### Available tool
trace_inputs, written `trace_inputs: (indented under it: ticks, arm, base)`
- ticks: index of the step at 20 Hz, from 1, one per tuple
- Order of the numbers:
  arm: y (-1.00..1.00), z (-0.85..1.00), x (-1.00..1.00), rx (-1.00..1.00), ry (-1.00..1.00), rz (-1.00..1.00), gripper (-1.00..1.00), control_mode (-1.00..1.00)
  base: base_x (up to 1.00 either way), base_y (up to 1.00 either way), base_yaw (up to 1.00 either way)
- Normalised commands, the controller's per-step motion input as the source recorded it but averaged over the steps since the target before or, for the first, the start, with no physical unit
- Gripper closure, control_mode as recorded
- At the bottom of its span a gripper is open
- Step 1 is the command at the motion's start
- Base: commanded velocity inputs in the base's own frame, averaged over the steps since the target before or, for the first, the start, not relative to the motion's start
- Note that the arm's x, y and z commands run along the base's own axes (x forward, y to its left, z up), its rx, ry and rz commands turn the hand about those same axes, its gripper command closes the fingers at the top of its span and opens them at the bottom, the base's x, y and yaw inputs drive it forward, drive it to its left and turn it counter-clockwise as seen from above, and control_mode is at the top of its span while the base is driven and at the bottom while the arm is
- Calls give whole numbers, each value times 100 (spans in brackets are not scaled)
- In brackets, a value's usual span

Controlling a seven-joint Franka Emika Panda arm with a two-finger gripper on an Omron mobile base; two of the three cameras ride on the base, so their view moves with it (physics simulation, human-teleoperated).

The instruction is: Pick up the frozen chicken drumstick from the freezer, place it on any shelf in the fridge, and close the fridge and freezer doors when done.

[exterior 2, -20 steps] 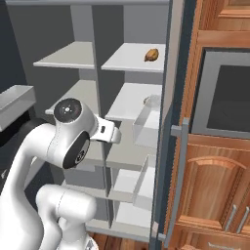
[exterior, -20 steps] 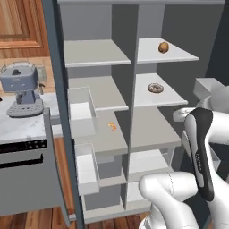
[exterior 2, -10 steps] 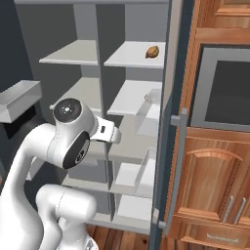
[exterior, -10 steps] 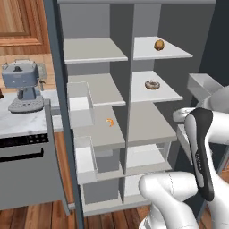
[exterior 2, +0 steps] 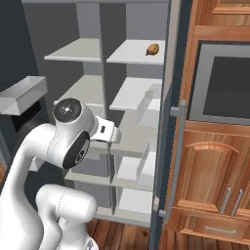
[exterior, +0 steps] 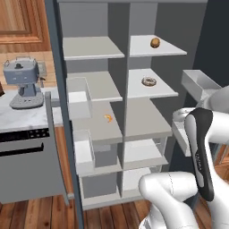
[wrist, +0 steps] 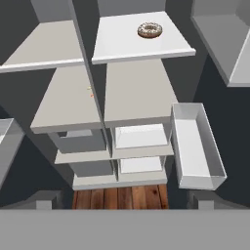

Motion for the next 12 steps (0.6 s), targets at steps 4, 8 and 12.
trace_inputs:
  ticks: [4,8,12]
  arm:
    - [0,0,0,0,0,0,-100,100]
    - [0,0,0,0,0,0,-100,100]
    - [0,0,0,0,0,0,-100,100]
  base:
    - [-34,-10,-1]
    - [-33,-9,-1]
    - [-27,-8,-2]
